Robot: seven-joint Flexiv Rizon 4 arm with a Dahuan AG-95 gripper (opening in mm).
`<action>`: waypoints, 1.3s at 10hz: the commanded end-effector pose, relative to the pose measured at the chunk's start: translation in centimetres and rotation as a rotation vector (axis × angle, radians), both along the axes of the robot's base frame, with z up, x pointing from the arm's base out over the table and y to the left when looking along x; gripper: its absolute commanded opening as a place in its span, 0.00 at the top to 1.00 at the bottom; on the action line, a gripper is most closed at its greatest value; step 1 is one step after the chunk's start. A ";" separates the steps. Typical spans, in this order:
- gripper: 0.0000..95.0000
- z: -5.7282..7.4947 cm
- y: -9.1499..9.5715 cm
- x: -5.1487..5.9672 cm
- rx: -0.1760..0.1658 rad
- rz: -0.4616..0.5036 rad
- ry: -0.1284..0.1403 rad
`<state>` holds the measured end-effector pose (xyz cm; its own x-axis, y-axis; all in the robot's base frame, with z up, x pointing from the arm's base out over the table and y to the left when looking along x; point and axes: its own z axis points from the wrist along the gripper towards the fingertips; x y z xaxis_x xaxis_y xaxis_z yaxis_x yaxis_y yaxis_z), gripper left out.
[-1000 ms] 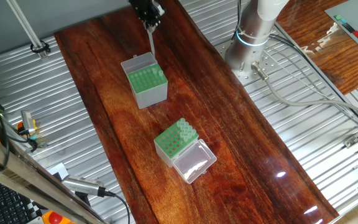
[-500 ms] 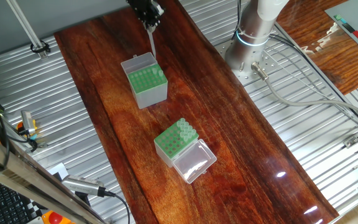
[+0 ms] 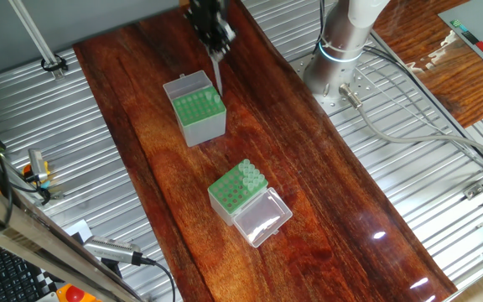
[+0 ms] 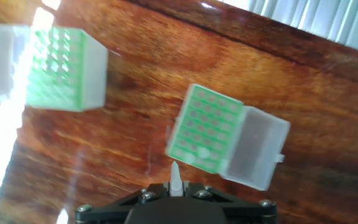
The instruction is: Transfer all large pipette tips from one holder to another
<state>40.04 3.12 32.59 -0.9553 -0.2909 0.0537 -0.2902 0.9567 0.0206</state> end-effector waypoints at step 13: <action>1.00 -0.4 10.0 0.9 -0.006 0.039 0.018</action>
